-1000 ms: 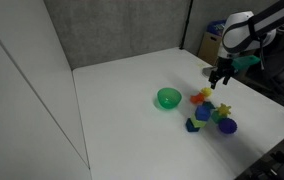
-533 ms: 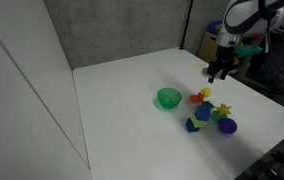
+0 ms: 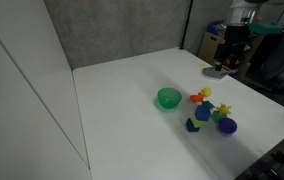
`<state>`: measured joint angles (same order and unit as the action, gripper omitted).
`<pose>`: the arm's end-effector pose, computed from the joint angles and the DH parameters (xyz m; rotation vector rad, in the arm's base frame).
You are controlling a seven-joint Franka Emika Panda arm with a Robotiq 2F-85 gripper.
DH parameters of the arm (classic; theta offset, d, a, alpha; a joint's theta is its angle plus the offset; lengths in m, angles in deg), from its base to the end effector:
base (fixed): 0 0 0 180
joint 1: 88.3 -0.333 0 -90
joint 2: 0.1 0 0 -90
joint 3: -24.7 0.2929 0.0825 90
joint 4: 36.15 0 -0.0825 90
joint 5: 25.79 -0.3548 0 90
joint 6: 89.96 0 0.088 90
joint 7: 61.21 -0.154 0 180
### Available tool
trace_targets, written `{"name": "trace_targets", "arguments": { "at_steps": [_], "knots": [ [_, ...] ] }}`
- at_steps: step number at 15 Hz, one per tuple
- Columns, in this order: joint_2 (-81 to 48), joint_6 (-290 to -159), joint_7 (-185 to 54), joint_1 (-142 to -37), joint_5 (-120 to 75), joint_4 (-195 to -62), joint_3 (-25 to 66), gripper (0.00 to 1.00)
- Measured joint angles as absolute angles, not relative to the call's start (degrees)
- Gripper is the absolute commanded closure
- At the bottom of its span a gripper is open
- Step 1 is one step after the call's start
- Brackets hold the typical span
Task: Take the orange rubber toy out of the bowl and put it on the table
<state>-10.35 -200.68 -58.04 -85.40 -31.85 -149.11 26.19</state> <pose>0.5284 -0.0012 0.3125 -3.0166 0.0264 0.3238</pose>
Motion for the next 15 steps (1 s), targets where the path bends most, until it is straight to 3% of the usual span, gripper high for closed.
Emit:
{"name": "trace_targets", "arguments": {
  "at_steps": [15],
  "knots": [
    [14.29, -187.33, -67.80, -88.86, -26.26, -152.86, 26.77, 0.00]
  ]
}}
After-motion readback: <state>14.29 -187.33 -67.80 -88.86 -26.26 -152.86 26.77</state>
